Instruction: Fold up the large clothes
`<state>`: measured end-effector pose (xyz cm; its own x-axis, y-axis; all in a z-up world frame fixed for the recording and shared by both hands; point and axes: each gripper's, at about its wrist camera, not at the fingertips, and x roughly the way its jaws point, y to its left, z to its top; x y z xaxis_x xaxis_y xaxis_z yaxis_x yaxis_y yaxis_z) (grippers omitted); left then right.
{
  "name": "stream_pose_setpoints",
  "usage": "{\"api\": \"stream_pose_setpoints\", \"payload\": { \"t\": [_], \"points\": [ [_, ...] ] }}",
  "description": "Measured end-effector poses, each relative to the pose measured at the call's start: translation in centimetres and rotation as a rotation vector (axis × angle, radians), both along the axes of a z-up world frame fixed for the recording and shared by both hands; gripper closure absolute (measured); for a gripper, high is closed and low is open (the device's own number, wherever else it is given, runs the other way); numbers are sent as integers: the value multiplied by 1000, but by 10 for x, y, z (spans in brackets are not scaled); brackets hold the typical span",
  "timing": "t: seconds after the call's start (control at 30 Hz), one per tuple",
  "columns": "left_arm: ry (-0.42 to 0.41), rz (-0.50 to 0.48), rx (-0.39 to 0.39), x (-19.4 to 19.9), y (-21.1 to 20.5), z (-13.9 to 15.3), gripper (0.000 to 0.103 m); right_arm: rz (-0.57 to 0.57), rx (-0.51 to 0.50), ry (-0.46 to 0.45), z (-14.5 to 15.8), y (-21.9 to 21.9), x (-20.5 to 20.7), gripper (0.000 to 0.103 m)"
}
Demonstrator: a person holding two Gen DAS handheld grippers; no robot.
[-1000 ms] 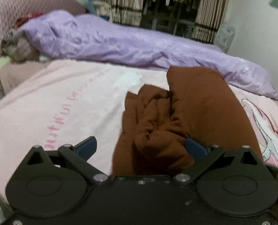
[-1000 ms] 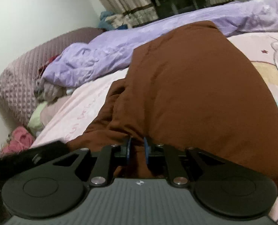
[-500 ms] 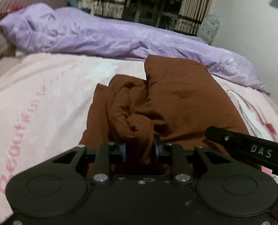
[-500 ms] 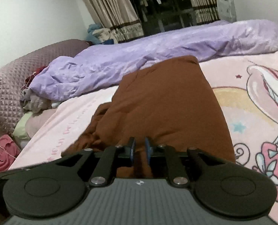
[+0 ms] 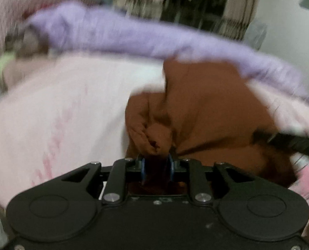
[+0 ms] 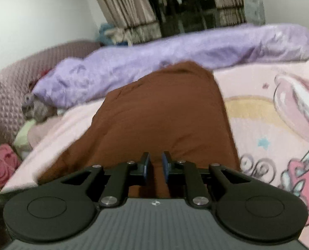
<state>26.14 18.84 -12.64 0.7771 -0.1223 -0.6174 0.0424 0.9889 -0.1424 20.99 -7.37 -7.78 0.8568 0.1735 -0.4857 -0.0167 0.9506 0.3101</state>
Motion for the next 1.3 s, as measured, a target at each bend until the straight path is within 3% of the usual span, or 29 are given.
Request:
{"api": "stream_pose_setpoints", "payload": {
  "t": [0.07,0.2,0.3,0.37,0.43,0.53,0.6,0.73,0.83,0.9,0.97,1.07,1.1,1.17,1.3],
  "points": [
    [-27,11,8,-3,-1,-12,77,24,-3,8,-9,4,2,83],
    [-53,-14,78,-13,-8,11,76,9,-76,-17,2,16,-7,80],
    [-56,-18,55,-21,3,26,73,1,-65,-53,17,7,-14,79],
    [-51,-18,56,-24,8,28,67,-44,-73,-88,30,-6,-13,81],
    [-51,-17,93,-35,14,26,51,-72,-93,-119,41,-18,-2,86],
    [-48,8,111,-42,26,34,49,-97,-136,-107,40,-32,27,86],
    [-121,33,103,-37,30,57,47,-100,-153,-78,37,-39,52,86],
    [-311,-16,30,4,22,102,16,-121,-189,-117,54,-45,83,84],
    [-374,-54,9,58,3,112,12,-123,-163,-121,60,-48,105,84],
    [-362,-87,-9,96,-10,99,12,-128,-165,-88,47,-47,125,84],
    [-285,-81,37,132,-23,70,13,-129,-166,-21,18,-45,141,84],
    [-147,-98,130,166,-34,7,12,-146,-80,88,-46,-54,160,95],
    [-120,-93,114,172,-32,-11,10,-141,-16,93,-47,-64,159,98],
    [-111,-86,20,176,-17,-11,9,-153,32,86,-47,-71,157,103],
    [-114,-68,46,173,-20,-13,6,-151,-6,110,-50,-65,160,102]
  ]
}}
